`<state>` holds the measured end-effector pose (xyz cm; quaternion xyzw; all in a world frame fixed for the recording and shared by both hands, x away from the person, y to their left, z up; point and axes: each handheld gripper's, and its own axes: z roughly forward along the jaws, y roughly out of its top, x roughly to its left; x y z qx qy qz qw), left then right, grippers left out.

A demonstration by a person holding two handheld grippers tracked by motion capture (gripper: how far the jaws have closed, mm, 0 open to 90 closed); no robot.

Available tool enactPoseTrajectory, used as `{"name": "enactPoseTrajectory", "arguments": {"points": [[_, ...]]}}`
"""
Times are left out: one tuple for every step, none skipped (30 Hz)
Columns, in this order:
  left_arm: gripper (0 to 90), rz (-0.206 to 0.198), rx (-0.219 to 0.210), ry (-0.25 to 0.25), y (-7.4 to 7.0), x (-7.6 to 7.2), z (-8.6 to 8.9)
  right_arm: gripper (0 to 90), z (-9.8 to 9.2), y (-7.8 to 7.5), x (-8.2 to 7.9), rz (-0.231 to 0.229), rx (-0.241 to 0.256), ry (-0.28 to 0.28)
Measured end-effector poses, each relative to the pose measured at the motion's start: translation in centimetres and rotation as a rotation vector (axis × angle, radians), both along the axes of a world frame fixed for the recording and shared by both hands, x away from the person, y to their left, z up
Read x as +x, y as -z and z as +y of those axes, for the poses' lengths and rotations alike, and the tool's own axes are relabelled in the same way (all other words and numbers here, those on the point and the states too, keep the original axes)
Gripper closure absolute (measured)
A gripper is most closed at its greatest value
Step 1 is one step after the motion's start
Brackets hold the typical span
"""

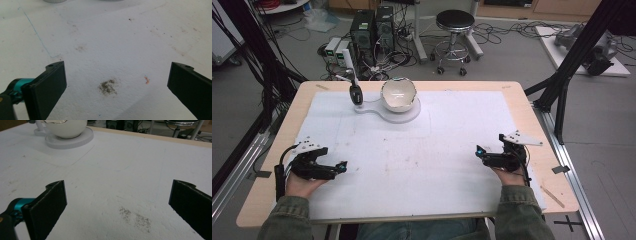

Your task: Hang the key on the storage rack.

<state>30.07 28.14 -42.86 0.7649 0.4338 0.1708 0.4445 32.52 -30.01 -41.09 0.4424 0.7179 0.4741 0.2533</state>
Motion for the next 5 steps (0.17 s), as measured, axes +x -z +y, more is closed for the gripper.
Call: {"name": "enactPoseTrajectory", "arguments": {"points": [[2.7,0.0,0.0,0.0,0.01,0.01,0.0,0.5,-0.22,0.1,-0.08,-0.002,0.005,0.004],[2.7,-0.001,0.002,0.0,0.02,0.03,0.02,0.5,-0.46,0.19,-0.16,-0.001,0.012,0.01],[2.7,-0.001,0.002,0.0,0.02,0.04,0.03,0.5,-0.72,0.28,-0.26,0.003,0.024,0.013],[2.7,-0.001,0.001,-0.001,0.03,0.06,0.03,0.5,-0.96,0.36,-0.37,0.0,0.039,0.019],[2.7,-0.001,0.002,-0.002,0.04,0.08,0.03,0.5,-1.14,0.43,-0.5,0.0,0.059,0.022]]}}
